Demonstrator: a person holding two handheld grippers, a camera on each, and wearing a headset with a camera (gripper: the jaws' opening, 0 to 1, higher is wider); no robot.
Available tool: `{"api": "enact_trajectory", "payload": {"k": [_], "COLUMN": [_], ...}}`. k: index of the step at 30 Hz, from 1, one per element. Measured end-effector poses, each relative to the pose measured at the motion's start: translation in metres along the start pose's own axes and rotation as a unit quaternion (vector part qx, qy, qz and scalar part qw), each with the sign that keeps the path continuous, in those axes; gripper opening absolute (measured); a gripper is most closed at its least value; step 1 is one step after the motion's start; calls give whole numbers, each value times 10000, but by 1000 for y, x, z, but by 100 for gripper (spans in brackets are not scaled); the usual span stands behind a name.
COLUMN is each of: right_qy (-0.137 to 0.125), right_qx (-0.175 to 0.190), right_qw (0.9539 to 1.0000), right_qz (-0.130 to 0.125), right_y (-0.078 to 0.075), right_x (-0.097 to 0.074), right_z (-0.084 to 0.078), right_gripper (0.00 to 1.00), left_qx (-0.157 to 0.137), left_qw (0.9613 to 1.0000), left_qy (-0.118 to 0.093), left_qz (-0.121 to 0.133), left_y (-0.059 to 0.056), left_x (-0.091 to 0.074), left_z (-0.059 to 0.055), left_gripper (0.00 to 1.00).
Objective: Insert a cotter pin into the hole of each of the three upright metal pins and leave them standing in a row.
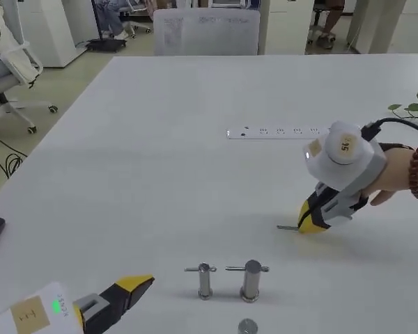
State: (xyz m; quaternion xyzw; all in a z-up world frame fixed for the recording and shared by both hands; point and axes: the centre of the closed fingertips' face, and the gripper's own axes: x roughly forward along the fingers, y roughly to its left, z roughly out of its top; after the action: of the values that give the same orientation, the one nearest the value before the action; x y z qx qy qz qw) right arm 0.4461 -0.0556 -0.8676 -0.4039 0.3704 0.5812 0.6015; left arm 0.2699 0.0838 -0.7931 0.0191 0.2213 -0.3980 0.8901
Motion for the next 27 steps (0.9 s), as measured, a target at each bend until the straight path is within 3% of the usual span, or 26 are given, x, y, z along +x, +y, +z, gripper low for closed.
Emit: {"api": "enact_trajectory", "payload": {"k": [27], "right_qy": [115], "right_qx": [-227], "right_qw": [9992], "right_qz": [-317], "right_y": [-1], "right_x": [0], "right_z": [6], "right_gripper": [3], "left_qx": [66], "left_qw": [9999], "left_qy": [1], "left_qz": [87], "left_y": [4], "left_x": [-3], "left_z": [1], "left_gripper": [94]}}
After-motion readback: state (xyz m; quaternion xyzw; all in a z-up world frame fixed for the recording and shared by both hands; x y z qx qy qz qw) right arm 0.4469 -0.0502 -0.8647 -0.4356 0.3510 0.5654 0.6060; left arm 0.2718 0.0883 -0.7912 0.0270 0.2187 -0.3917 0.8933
